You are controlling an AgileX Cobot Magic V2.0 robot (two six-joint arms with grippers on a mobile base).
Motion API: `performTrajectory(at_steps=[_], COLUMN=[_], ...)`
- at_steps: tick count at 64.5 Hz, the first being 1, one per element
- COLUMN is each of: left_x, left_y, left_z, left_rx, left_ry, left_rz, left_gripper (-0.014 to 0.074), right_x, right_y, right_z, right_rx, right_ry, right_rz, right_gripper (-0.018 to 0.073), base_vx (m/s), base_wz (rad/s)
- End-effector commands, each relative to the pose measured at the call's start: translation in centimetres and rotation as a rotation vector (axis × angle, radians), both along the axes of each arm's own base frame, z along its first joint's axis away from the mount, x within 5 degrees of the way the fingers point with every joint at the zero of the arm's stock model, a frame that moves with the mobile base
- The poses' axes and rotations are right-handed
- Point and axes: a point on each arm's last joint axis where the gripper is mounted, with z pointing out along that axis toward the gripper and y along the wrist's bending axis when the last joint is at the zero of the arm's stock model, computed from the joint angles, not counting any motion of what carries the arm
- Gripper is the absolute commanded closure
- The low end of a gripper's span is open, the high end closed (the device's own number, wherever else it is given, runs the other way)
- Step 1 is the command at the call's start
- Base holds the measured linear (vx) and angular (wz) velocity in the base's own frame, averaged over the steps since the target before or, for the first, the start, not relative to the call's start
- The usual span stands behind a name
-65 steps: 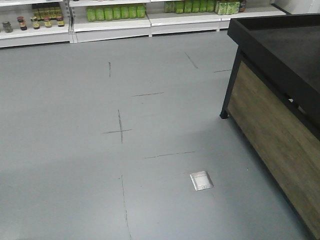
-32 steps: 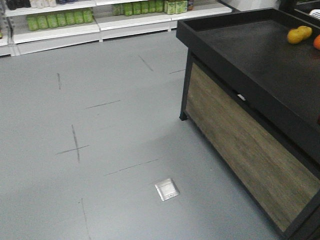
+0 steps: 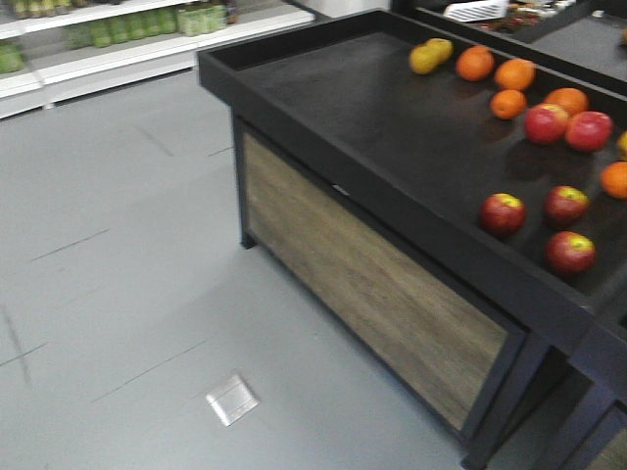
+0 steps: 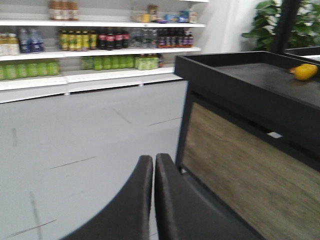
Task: Pick three apples into basket with both arms
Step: 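Turn the base and approach the table holding the light-blue basket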
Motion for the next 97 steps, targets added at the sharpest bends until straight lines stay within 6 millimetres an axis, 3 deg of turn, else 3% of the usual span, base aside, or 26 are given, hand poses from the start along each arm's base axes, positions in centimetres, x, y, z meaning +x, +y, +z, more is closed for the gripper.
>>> performTrajectory(at_steps=[1,57,97], left_x=[-0.04,-0.04,-0.04], left_y=[-0.03,-0.03,-0.03], left_z=[0.60,0.60,0.60], left_rx=[0.004,0.004,0.004], left_ry=[-0.086,-0.086,-0.086], left_rz=[-0.005,-0.005,-0.005], left_gripper=[0.0603,0.0603,0.0603], right_x=[-0.04,-0.04,-0.04], right_y=[0.00,0.00,0.00], right_z=[0.34,0.34,0.34], right_rx=[-0.003,-0.003,-0.003], right_ry=[-0.078,-0.078,-0.078], right_rz=[0.000,0.000,0.000], right_gripper=[0.0564,0.0564,0.0564], base_vx=[0.13,0.11,0.09], base_wz=[-0.52,-0.43,-0.19])
